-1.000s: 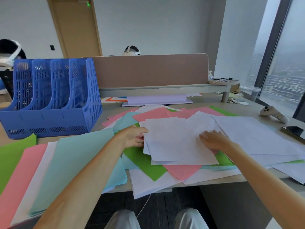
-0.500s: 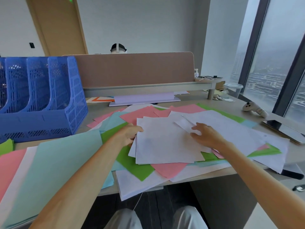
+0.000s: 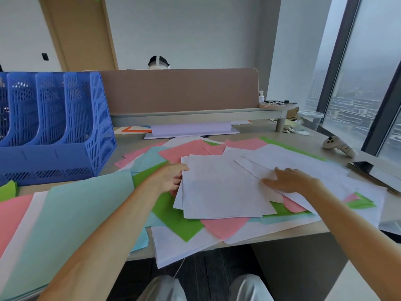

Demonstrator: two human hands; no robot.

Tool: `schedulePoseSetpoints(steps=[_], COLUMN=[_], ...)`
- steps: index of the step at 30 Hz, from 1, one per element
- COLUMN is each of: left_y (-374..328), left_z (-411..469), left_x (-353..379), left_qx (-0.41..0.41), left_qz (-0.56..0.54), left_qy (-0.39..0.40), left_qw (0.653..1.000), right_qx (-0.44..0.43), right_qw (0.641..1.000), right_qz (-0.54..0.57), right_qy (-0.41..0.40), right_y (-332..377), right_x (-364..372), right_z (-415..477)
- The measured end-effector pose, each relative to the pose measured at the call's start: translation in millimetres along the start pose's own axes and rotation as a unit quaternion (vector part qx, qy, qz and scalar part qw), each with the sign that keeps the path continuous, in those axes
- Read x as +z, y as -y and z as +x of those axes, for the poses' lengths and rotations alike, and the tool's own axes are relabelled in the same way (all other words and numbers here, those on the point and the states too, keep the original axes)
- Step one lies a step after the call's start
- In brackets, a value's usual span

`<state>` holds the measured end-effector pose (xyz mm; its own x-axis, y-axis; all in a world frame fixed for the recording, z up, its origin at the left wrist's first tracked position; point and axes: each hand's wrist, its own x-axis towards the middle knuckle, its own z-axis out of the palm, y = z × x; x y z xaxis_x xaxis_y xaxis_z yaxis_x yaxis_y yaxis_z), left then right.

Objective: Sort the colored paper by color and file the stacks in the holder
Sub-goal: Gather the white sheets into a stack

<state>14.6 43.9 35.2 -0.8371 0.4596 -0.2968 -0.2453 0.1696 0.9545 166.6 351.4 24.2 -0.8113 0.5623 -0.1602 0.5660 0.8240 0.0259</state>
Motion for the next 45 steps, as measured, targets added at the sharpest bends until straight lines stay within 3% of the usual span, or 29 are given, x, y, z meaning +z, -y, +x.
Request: schedulePoseSetpoints(steps=[4, 9, 16, 22, 24, 26, 28, 29, 30, 33, 35, 37, 39, 45], left_y=[4.8, 7.6, 9.7, 12.5, 12.5, 12.3, 13.1, 14.1, 15.0, 14.0, 12.7, 11.1, 10.4, 9.7], left_z=[3.3, 3.9, 7.5, 5.6, 6.1, 5.5, 5.2, 5.2, 5.1, 1.4, 1.2, 0.0, 0.2, 5.8], left_x=[8.0, 22.2, 22.9, 22.1, 21.8, 21.0, 19.3, 18.4, 17.6, 18.2, 19.5, 20.6, 21.8, 25.3], left_qx=[0.026, 0.040, 0.055, 0.054, 0.055, 0.055, 0.054, 0.052, 0.050, 0.045, 0.043, 0.041, 0.038, 0.041], left_qz=[0.040, 0.092, 0.105, 0.095, 0.091, 0.089, 0.085, 0.084, 0.082, 0.084, 0.092, 0.100, 0.111, 0.129], left_qy=[0.016, 0.026, 0.053, 0.050, 0.049, 0.041, 0.039, 0.040, 0.040, 0.034, 0.029, 0.026, 0.031, 0.014], left_qw=[0.999, 0.995, 0.992, 0.993, 0.993, 0.994, 0.994, 0.994, 0.995, 0.995, 0.994, 0.994, 0.993, 0.991], right_qx=[-0.064, -0.110, -0.132, -0.104, -0.092, -0.097, -0.136, -0.143, -0.147, -0.093, -0.016, 0.047, 0.072, 0.058], right_qw=[0.997, 0.981, 0.972, 0.978, 0.978, 0.969, 0.902, 0.869, 0.870, 0.958, 0.985, 0.991, 0.989, 0.993], right_qz=[-0.030, -0.105, -0.123, -0.063, 0.012, 0.169, 0.408, 0.473, 0.470, 0.251, 0.162, 0.124, 0.120, 0.054], right_qy=[-0.011, -0.118, -0.152, -0.167, -0.187, -0.154, -0.027, -0.001, -0.018, -0.105, -0.058, -0.029, -0.054, -0.087], right_y=[15.8, 24.6, 19.7, 30.5, 38.1, 51.3, 62.6, 64.3, 63.9, 47.2, 34.3, 29.5, 27.8, 19.2], right_x=[-9.8, -9.5, -10.1, -12.2, -13.4, -17.0, -23.4, -24.0, -25.5, -10.1, 6.5, 16.6, 15.4, 8.9], right_z=[-11.0, -17.6, -14.6, -14.9, -10.9, -6.3, -3.9, -1.5, 0.0, 14.7, 24.1, 25.9, 22.8, 27.9])
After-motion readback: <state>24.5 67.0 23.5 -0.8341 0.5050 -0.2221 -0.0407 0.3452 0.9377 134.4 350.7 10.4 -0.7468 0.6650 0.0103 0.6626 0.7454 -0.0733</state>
